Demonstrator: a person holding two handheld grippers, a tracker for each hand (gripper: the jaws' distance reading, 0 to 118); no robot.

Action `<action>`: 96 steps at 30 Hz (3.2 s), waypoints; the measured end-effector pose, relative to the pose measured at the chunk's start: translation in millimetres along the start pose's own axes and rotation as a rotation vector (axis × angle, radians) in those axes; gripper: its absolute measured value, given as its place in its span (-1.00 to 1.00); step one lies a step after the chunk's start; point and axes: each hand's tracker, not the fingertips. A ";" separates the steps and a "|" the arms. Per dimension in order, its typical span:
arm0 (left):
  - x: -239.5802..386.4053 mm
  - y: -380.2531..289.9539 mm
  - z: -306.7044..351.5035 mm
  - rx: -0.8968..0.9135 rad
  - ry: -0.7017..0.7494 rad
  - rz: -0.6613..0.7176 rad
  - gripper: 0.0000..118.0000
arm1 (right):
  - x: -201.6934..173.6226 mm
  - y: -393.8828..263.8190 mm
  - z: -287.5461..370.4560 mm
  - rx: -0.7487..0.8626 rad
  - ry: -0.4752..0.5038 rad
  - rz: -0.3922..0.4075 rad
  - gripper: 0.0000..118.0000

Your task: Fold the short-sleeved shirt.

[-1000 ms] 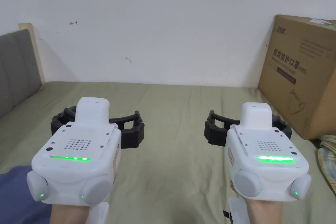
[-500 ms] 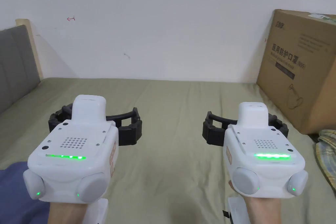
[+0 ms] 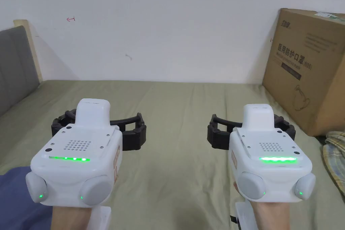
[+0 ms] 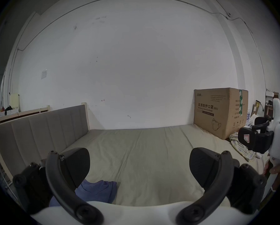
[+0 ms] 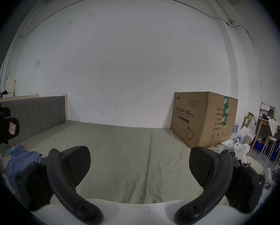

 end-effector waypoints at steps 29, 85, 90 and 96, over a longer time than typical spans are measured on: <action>-0.6 -0.6 2.8 0.011 0.023 -0.013 1.00 | -1.3 -2.5 1.0 -0.017 0.009 -0.008 1.00; -136.8 0.8 61.2 -0.066 0.371 0.080 -1.00 | -159.2 14.0 -17.4 -0.094 0.410 0.047 -0.99; -180.1 -12.6 85.1 -0.130 0.481 0.091 -1.00 | -216.7 5.5 -18.0 -0.157 0.558 0.018 -0.99; -210.3 -46.8 57.9 -0.328 0.439 0.189 -1.00 | -249.3 -12.9 -19.7 -0.211 0.619 0.054 -0.99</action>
